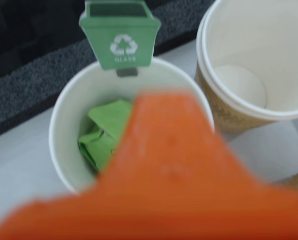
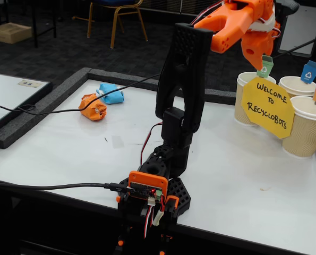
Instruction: Sort rubbish by color.
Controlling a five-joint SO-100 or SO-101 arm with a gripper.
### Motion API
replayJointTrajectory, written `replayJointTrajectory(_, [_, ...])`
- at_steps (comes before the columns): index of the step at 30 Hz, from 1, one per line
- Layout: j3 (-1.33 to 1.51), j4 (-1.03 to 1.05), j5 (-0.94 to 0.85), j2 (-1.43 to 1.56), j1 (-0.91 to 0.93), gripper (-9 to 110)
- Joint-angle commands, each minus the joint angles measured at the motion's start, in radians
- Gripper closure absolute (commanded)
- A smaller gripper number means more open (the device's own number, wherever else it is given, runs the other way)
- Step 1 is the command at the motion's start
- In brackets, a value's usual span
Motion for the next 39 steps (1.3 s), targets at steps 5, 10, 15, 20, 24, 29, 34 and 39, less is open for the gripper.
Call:
replayJointTrajectory(5, [0.117,0.002,-0.012,0.337,-0.002,101])
replayJointTrajectory(10, [0.354,-0.006,-0.009,0.597,0.028,101])
replayJointTrajectory(15, [0.591,-0.011,-0.015,0.894,0.080,101])
replayJointTrajectory(20, [0.741,0.035,-0.017,1.121,0.123,101])
replayJointTrajectory(24, [0.749,0.100,-0.017,1.232,0.140,101])
replayJointTrajectory(29, [0.689,0.187,-0.017,1.312,0.146,101])
replayJointTrajectory(34, [0.624,0.284,-0.017,1.359,0.149,101])
replayJointTrajectory(39, [0.569,0.342,-0.017,1.382,0.149,101])
